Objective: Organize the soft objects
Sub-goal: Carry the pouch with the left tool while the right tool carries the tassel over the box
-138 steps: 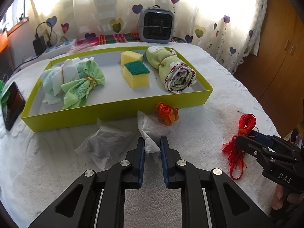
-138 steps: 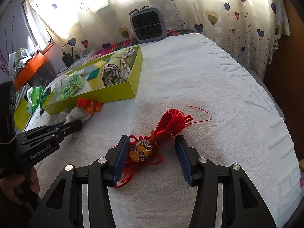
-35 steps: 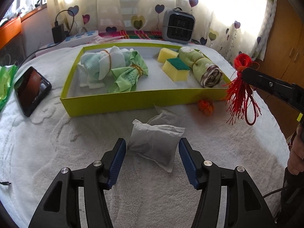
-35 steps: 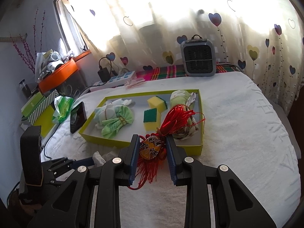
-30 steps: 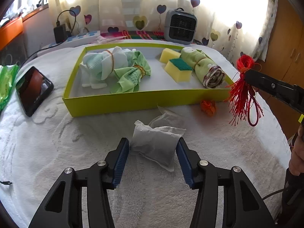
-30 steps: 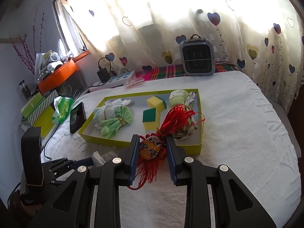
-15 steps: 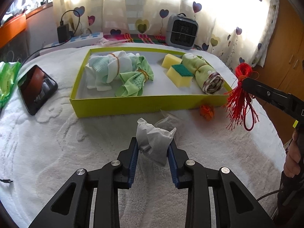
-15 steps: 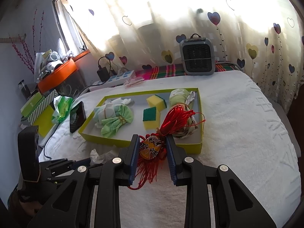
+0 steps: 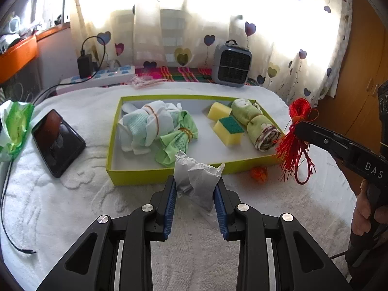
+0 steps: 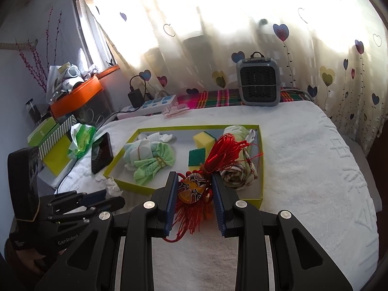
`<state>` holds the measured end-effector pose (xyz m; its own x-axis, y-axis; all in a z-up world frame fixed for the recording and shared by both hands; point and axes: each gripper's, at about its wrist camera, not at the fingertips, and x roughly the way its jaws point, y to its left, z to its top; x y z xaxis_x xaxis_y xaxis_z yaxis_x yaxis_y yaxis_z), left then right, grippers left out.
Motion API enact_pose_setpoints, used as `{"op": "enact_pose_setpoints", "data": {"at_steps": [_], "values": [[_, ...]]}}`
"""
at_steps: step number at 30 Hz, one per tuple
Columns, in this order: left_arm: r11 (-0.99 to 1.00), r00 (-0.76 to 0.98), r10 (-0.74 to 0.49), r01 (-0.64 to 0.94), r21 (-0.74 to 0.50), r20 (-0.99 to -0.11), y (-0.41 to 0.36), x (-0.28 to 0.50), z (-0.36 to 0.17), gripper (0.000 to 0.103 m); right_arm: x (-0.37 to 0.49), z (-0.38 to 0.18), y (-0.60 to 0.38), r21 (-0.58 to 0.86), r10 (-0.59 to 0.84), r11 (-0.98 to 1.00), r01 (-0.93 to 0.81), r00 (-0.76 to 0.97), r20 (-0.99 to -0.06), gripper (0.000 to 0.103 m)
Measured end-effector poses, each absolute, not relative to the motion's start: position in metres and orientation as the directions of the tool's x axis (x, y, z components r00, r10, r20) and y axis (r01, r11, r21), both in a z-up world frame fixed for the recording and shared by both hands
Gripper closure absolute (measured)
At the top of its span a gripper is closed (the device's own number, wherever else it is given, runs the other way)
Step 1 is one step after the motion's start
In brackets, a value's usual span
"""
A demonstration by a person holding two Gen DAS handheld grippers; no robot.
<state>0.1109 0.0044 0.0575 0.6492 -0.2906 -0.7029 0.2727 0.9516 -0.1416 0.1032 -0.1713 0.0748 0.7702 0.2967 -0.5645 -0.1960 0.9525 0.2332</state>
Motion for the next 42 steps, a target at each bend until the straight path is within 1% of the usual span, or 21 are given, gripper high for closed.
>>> {"op": "enact_pose_setpoints", "data": {"at_steps": [15,26,33,42], "values": [[0.951,0.674,-0.296,0.271,-0.146,-0.677,0.006,0.142,0.072,0.075,0.14,0.087,-0.162,0.205,0.305,0.952,-0.227,0.766,-0.566,0.074],[0.956,0.668,-0.285,0.249,-0.155,-0.687,0.005,0.164,0.064,0.075,0.183,0.083,-0.147,0.192,0.334,0.942,-0.275,0.731,-0.595,0.074],[0.957,0.648,-0.282,0.246,-0.156,-0.708,0.002,0.175,0.052,0.075,0.211,0.069,-0.129,0.162,0.349,0.932,-0.324,0.683,-0.641,0.074],[0.957,0.618,-0.277,0.246,-0.154,-0.736,-0.001,0.182,0.037,0.075,0.234,0.044,-0.116,0.16,0.375,0.911,-0.381,0.597,-0.709,0.074]]}}
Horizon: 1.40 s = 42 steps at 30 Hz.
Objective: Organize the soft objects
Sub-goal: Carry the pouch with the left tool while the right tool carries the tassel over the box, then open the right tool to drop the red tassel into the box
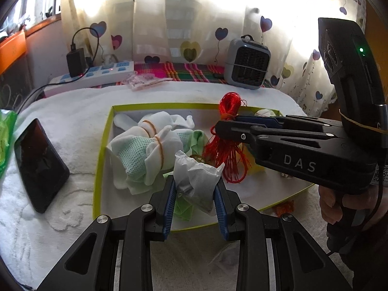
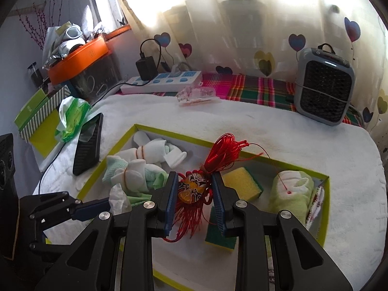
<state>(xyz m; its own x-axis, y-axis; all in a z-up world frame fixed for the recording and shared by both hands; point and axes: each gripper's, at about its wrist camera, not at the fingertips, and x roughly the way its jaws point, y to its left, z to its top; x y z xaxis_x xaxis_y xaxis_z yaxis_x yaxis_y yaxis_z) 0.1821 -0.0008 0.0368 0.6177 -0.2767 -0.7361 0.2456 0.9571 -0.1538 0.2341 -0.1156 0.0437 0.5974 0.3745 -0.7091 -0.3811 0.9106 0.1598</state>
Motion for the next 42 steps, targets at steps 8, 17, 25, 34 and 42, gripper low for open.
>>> {"op": "enact_pose_setpoints", "data": {"at_steps": [8,17,25,34,42], "values": [[0.957,0.609,-0.276,0.245,-0.155,-0.743,-0.001,0.184,0.031,0.075,0.24,0.03,-0.114,0.14,0.352,0.915,-0.379,0.578,-0.736,0.073],[0.959,0.605,-0.269,0.238,-0.152,-0.749,-0.002,0.185,0.029,0.073,0.24,0.028,-0.112,0.12,0.336,0.919,-0.375,0.586,-0.737,0.073],[0.96,0.605,-0.265,0.237,-0.148,-0.751,-0.002,0.185,0.029,0.071,0.24,0.027,-0.111,0.103,0.323,0.922,-0.374,0.592,-0.738,0.073],[0.963,0.605,-0.256,0.227,-0.145,-0.754,-0.001,0.184,0.028,0.06,0.238,0.028,-0.111,0.1,0.315,0.926,-0.364,0.6,-0.735,0.061],[0.967,0.613,-0.245,0.214,-0.141,-0.751,0.0,0.183,0.03,0.053,0.234,0.03,-0.112,0.105,0.316,0.928,-0.357,0.61,-0.727,0.054]]}}
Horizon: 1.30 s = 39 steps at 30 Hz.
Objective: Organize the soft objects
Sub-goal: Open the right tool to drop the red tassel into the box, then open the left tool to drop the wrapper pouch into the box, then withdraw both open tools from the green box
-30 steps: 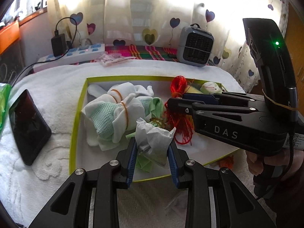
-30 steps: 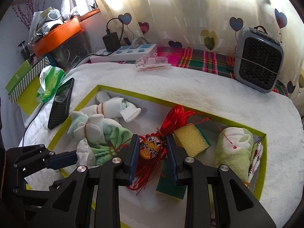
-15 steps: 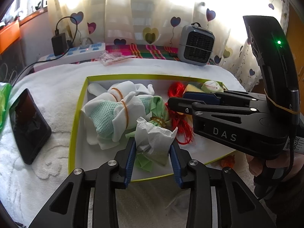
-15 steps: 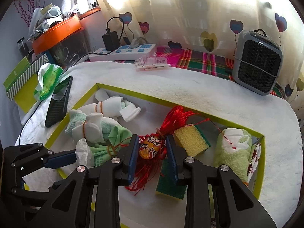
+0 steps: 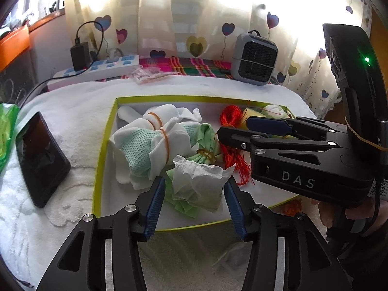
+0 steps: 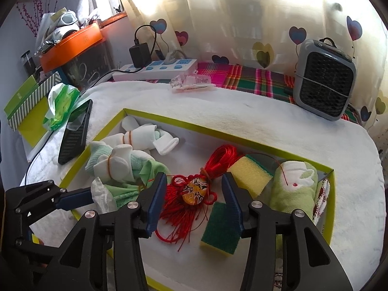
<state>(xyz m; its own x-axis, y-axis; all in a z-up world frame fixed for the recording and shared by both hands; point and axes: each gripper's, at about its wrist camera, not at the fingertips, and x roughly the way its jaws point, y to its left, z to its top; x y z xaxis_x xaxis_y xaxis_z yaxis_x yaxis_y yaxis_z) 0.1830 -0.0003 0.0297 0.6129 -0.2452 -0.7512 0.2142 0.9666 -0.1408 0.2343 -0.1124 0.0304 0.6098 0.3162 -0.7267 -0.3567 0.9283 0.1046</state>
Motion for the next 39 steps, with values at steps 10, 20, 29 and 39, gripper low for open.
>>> {"op": "enact_pose_setpoints", "data": {"at_steps": [10,20,29,39], "values": [[0.969,0.627,-0.238,0.208,-0.136,-0.742,0.001,0.176,0.037,0.045,0.227,0.037,-0.121,0.133,0.322,0.935,-0.329,0.631,-0.706,0.05],[0.97,0.637,-0.236,0.202,-0.136,-0.734,0.0,0.163,0.043,0.043,0.208,0.046,-0.128,0.149,0.326,0.939,-0.312,0.657,-0.68,0.045],[0.972,0.65,-0.232,0.189,-0.142,-0.723,0.005,0.148,0.048,0.042,0.182,0.052,-0.135,0.161,0.322,0.943,-0.29,0.681,-0.658,0.045],[0.971,0.66,-0.239,0.172,-0.166,-0.713,0.016,0.131,0.051,0.042,0.15,0.054,-0.155,0.166,0.288,0.957,-0.237,0.715,-0.637,0.045]]}}
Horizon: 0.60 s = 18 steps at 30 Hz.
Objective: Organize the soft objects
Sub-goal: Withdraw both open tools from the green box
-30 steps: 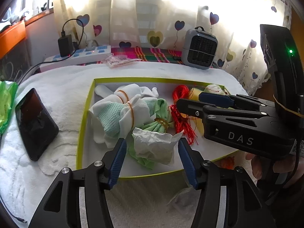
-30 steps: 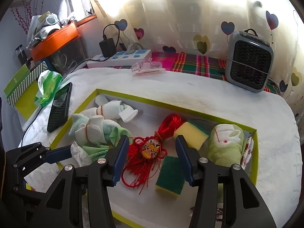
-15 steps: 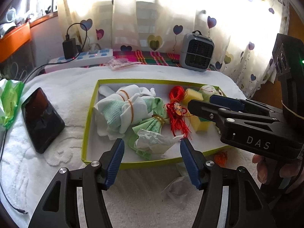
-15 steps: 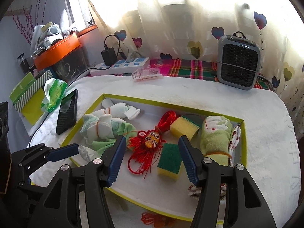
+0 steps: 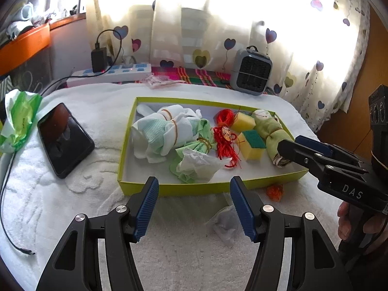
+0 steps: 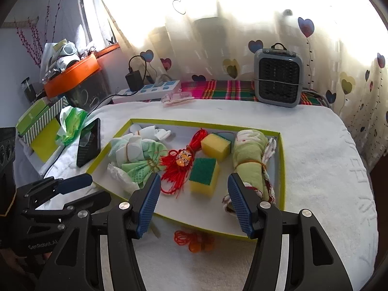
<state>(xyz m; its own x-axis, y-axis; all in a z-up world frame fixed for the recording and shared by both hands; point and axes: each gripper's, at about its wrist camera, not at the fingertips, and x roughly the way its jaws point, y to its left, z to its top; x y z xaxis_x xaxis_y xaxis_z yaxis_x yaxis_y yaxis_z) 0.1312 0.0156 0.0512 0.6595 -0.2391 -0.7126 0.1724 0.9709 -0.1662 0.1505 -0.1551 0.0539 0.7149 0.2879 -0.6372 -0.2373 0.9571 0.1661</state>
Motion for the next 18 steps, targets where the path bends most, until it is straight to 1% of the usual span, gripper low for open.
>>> {"op": "enact_pose_setpoints", "data": {"at_steps": [13,16,18], "values": [[0.962,0.656,-0.271,0.168,-0.213,-0.704,0.025,0.111,0.042,0.042,0.121,0.036,-0.173,0.19,0.261,0.965,-0.179,0.705,-0.659,0.045],[0.966,0.658,-0.26,0.182,-0.185,-0.707,0.022,0.107,0.038,0.042,0.115,0.029,-0.172,0.184,0.253,0.967,-0.174,0.694,-0.674,0.045],[0.963,0.644,-0.269,0.186,-0.195,-0.716,0.022,0.108,0.033,0.042,0.114,0.025,-0.172,0.183,0.242,0.97,-0.159,0.688,-0.685,0.045]]}}
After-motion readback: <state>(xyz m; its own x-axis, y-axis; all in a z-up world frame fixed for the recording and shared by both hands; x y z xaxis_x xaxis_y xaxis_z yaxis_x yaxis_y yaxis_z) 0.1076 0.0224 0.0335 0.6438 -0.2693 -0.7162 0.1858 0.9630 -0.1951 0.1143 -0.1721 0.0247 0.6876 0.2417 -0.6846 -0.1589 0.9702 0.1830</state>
